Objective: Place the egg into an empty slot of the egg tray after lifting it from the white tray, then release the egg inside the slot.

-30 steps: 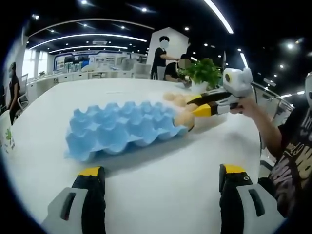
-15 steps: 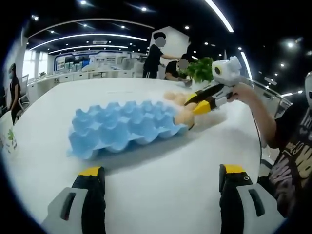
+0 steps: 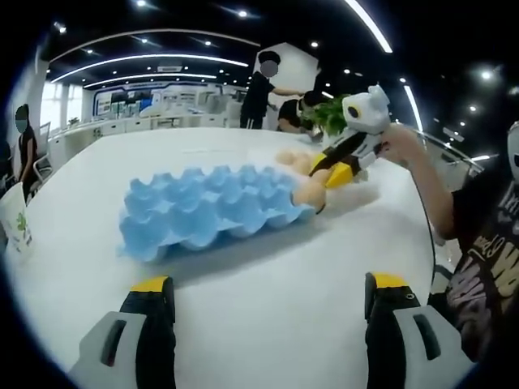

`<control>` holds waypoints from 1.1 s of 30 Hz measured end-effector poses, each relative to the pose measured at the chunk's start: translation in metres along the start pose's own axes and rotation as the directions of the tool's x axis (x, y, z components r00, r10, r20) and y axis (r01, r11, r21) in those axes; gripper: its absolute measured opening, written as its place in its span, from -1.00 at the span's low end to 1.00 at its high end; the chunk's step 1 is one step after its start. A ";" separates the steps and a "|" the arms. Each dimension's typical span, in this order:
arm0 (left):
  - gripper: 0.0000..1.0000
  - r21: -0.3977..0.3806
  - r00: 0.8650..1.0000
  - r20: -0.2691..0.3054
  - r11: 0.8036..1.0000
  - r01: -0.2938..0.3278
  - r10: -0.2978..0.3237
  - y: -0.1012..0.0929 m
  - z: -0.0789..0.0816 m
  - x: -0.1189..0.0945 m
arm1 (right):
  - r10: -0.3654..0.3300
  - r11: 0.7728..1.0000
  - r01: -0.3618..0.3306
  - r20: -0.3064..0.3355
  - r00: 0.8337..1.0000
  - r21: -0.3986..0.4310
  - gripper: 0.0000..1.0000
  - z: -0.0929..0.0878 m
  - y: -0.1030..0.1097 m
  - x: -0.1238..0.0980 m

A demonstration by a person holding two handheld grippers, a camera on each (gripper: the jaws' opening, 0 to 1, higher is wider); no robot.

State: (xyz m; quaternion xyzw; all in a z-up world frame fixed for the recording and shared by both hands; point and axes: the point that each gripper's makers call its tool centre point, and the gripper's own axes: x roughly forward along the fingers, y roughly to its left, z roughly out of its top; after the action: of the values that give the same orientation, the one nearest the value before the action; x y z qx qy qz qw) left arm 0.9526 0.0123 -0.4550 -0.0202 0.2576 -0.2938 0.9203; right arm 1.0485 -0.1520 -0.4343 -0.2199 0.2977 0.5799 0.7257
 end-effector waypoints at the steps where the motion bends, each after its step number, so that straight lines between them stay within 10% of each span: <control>1: 0.99 0.001 1.000 -0.003 1.000 0.001 -0.001 -0.001 0.000 0.001 | 0.008 1.000 -0.008 -0.016 1.000 -0.004 -0.42 0.001 -0.001 0.001; 33: 0.99 0.054 0.996 -0.063 0.996 0.074 -0.071 -0.031 0.004 0.029 | -0.006 0.999 0.012 -0.157 0.988 0.032 -0.45 -0.005 -0.005 0.004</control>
State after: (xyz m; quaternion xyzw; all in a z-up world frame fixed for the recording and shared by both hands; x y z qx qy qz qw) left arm 0.9580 -0.0294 -0.4592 0.0053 0.2761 -0.3347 0.9010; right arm 1.0527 -0.1536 -0.4413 -0.2542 0.3626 0.5525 0.7062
